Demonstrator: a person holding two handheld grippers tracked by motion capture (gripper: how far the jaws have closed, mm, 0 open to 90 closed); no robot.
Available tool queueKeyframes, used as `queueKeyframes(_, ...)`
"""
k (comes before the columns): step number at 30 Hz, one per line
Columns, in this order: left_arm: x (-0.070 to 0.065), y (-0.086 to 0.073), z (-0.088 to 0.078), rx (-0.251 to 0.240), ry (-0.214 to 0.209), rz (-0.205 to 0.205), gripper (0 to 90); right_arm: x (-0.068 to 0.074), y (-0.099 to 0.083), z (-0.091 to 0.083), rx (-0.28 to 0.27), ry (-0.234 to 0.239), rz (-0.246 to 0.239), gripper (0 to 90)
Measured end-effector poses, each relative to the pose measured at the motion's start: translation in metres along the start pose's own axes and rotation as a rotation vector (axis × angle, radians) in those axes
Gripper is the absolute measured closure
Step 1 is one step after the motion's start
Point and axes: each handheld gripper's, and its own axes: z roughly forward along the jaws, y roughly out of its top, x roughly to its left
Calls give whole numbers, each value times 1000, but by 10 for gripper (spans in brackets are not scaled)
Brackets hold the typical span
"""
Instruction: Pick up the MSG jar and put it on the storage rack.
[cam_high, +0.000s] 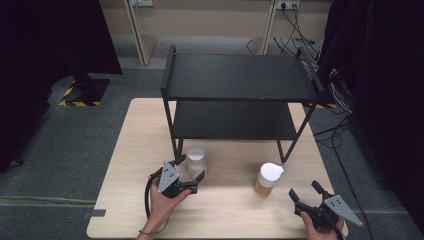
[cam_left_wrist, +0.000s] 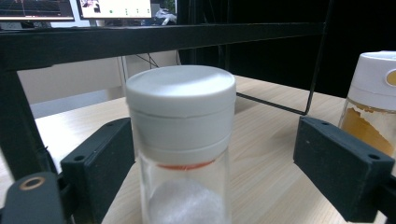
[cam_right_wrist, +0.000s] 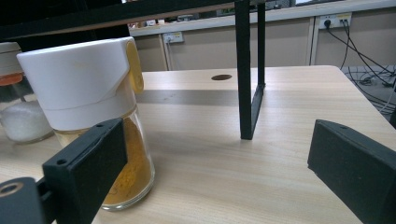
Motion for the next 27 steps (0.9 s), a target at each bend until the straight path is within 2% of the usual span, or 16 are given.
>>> queueKeyframes(8, 1, -1, 7, 5, 22, -12, 161, 0, 0, 0, 1, 2, -1, 50)
queueKeyframes(9, 0, -3, 8, -12, 30, -25, 174, 0, 0, 0, 2, 2, -3, 50)
queueKeyframes(13, 0, -6, 9, -27, 41, -40, 216, 0, 0, 0, 2, 3, -3, 50)
queueKeyframes(22, 0, -8, 14, -37, 53, -55, 258, 0, 1, 1, 7, 5, -5, 51)
queueKeyframes(27, -2, -10, 16, -45, 62, -56, 310, 0, 2, 1, 9, 6, -6, 52)
